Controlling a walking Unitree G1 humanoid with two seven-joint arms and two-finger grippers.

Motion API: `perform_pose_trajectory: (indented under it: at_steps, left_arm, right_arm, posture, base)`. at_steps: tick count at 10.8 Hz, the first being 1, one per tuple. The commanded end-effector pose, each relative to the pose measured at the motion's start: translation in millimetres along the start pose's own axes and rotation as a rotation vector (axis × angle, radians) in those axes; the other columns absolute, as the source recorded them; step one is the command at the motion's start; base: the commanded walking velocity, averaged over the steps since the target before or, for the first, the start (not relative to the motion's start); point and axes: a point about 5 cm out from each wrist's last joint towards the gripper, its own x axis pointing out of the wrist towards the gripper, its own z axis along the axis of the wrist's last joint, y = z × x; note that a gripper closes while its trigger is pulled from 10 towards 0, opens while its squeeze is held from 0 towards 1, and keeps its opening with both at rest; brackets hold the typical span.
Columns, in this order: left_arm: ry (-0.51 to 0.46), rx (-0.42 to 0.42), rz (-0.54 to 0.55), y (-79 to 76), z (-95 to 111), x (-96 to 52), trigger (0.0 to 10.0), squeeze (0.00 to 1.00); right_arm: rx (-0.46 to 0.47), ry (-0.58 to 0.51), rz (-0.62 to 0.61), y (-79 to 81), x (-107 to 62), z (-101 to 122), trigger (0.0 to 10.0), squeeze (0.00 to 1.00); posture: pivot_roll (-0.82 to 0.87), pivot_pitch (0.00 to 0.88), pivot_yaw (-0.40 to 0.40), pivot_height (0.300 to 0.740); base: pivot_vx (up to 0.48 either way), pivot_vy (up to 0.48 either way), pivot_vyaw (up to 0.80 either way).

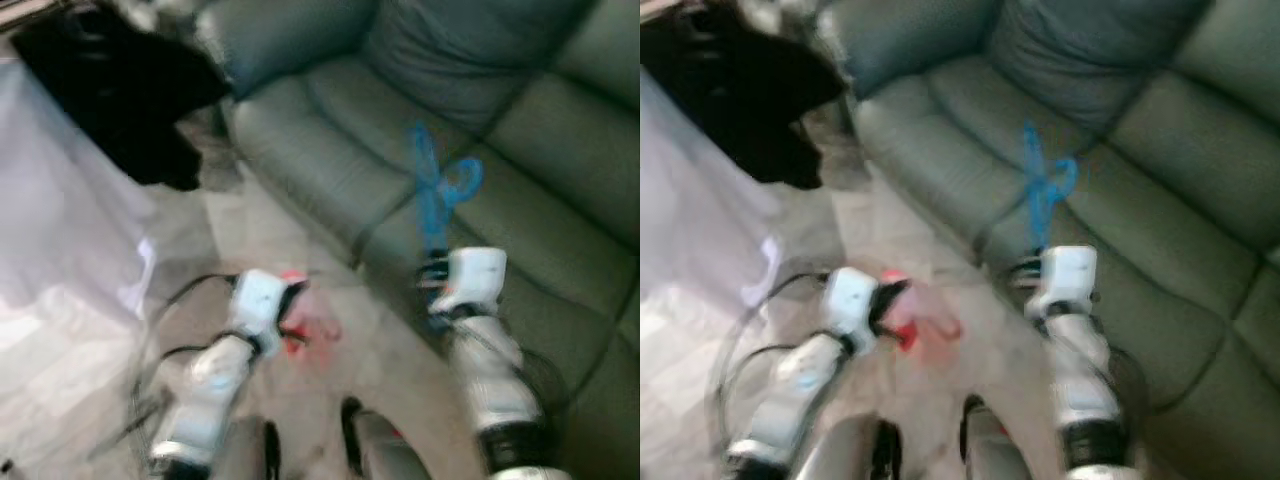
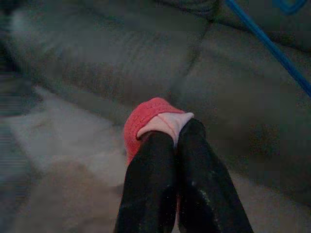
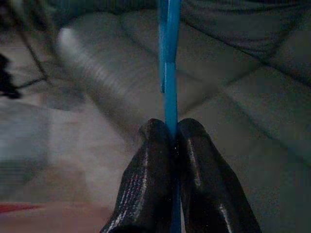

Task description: Hang hanger

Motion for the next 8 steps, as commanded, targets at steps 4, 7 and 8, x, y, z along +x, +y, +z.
perform_pose_trajectory:
  at_steps: [4,7,8]
  left_arm:
    - [-0.013,0.002,-0.024,-8.3,2.9,2.3,10.0,0.0]
    - [-0.044,0.11,-0.038,-5.2,9.7,4.3,10.0,0.0]
    - [-0.031,0.253,-0.03,0.4,11.4,5.6,10.0,0.0]
  right_arm:
    - [-0.017,-0.001,-0.037,-13.3,-2.7,-1.2,10.0,0.0]
    - [-0.025,0.004,-0.033,-14.1,-2.4,-2.2,10.0,0.0]
    - [-0.003,0.009,-0.035,-14.1,-2.3,-2.6,10.0,0.0]
  posture:
    - [-0.01,0.218,-0.027,0.74]
    - [-0.01,0.216,-0.032,0.74]
    - [-0.01,0.216,-0.032,0.74]
  base:
    - [0.0,0.413,0.0]
    - [0.0,0.0,0.0]
    - [0.0,0.0,0.0]
